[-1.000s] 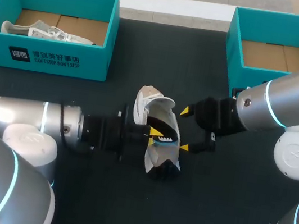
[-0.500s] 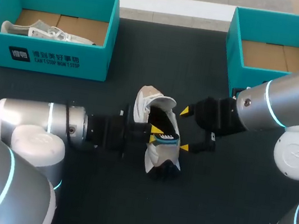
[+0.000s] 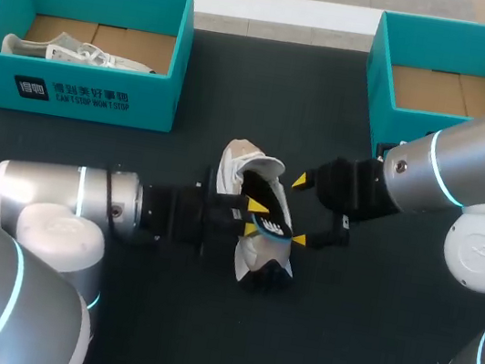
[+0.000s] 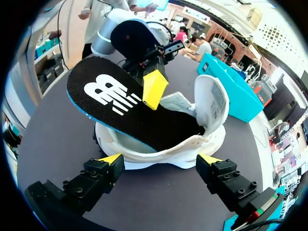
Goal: Take the shoe out of the shoebox, open the shoe tongue, remove and reinsert the insole, then place the shoe into the shoebox
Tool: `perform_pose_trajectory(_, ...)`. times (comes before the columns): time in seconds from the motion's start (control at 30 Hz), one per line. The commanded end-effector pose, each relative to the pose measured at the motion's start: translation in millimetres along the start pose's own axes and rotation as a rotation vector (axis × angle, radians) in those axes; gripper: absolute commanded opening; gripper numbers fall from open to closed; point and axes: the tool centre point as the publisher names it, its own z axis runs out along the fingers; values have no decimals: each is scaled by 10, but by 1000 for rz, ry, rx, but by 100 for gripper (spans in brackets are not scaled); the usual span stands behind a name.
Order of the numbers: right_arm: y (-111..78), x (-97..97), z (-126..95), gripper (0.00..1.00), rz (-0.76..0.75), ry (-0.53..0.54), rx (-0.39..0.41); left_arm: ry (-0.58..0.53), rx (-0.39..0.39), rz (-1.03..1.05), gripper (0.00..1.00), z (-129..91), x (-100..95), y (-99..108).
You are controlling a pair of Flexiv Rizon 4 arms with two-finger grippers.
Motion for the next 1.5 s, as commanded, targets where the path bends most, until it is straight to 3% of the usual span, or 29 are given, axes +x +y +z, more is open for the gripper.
perform_pose_trajectory(0.03, 11, 9, 13, 100, 1, -3, 4, -8, 9, 6, 16, -41, -5, -91)
perform_pose_trajectory(0.17, 11, 9, 13, 100, 1, -3, 4, -6, 18, 8, 13, -16, 15, -118)
perform_pose_trajectory(0.27, 11, 9, 13, 100, 1, -3, 4, 2, 20, 5, 0, 27, 61, -81)
perform_pose_trajectory(0.5, 11, 9, 13, 100, 1, -3, 4, -8, 8, 42, 0, 128, 126, 124)
perform_pose_trajectory(0.7, 11, 9, 13, 100, 1, -3, 4, -37, -19, 72, 0, 124, 62, 271)
perform_pose_trajectory(0.9, 11, 9, 13, 100, 1, -3, 4, -46, -33, 75, 0, 66, 28, 279)
perform_pose_trajectory(0.93, 11, 9, 13, 100, 1, -3, 4, -48, -34, 74, 7, 54, 24, 262)
perform_pose_trajectory(0.97, 11, 9, 13, 100, 1, -3, 4, -50, -32, 76, 25, 40, 20, 235)
perform_pose_trajectory(1.27, 11, 9, 13, 100, 1, -3, 4, -71, 13, 99, 24, -49, -73, -18)
perform_pose_trajectory(1.5, 11, 9, 13, 100, 1, -3, 4, -65, 35, 98, 22, -29, -42, -100)
